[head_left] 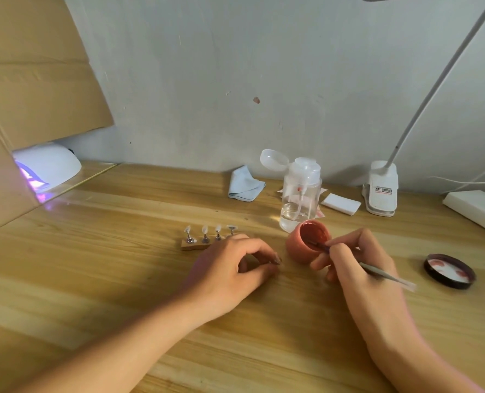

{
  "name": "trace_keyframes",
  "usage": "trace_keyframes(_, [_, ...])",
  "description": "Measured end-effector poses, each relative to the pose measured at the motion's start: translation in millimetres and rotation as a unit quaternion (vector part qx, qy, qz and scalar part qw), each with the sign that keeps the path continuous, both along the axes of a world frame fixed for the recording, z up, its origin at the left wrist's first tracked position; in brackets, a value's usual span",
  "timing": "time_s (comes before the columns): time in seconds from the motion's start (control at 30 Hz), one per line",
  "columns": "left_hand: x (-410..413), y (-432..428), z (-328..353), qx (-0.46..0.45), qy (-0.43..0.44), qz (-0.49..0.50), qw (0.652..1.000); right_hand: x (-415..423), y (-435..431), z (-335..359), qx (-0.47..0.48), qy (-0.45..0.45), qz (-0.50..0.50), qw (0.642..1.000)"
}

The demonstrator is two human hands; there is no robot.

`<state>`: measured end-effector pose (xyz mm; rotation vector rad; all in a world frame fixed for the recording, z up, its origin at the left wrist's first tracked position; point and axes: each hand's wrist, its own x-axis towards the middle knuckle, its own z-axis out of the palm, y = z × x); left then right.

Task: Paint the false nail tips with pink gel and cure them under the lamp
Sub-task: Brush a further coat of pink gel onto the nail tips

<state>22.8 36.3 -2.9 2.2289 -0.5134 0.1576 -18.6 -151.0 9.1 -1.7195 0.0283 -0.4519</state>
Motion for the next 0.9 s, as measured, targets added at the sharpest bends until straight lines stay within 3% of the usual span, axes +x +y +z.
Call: trace_keyframes(0.9, [-0.5,-0.1,1.3,0.005,0.004,0.007,1.000,-4.3,1.1,1.5,0.030,-0.056,0.026,0.998])
